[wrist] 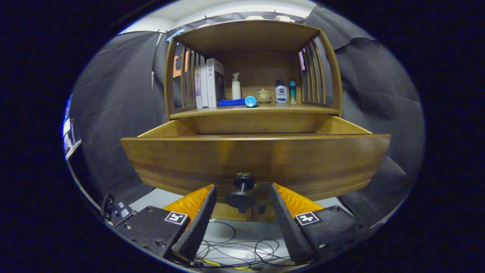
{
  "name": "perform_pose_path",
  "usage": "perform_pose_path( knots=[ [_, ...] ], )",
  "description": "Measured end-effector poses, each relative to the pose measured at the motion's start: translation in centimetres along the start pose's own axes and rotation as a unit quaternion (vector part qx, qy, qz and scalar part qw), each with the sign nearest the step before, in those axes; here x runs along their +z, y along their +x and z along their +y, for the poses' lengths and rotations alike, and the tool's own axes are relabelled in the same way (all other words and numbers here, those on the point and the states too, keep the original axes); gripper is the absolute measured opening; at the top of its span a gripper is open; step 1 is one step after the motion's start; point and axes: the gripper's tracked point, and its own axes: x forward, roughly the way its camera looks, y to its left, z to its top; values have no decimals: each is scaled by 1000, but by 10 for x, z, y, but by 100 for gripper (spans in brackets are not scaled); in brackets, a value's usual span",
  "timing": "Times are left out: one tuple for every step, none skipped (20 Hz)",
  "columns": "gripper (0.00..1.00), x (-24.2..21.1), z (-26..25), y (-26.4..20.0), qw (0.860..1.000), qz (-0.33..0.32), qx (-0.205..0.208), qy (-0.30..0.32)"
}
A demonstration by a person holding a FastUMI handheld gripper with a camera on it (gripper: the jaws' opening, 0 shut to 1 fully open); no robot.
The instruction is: Pull open the drawer, take out the items inside it, and place them on the countertop above the cabinet.
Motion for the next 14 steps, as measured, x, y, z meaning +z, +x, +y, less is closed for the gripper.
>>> perform_pose_path(
  knots=[
    [89, 0, 0, 2, 1000, -2, -2, 1],
    [89, -2, 1, 5, 1000, -2, -2, 2],
    [89, -5, 3, 7, 1000, 0, -3, 3],
    [89, -10, 3, 9, 1000, 4, -3, 5],
    [89, -12, 5, 10, 1000, 8, -2, 6],
    [89, -14, 5, 13, 1000, 10, -4, 8],
    [89, -14, 4, 14, 1000, 11, -4, 8],
    [89, -16, 4, 16, 1000, 8, -8, 10],
    [89, -15, 4, 16, 1000, 4, -13, 7],
    [89, -16, 4, 17, 1000, -1, -19, 1],
    [89, -17, 3, 17, 1000, -5, -26, -5],
    [89, -18, 3, 19, 999, -8, -34, -9],
    [89, -17, 3, 19, 999, -10, -41, -10],
    [89, -17, 3, 21, 999, -12, -49, -10]
  ],
)
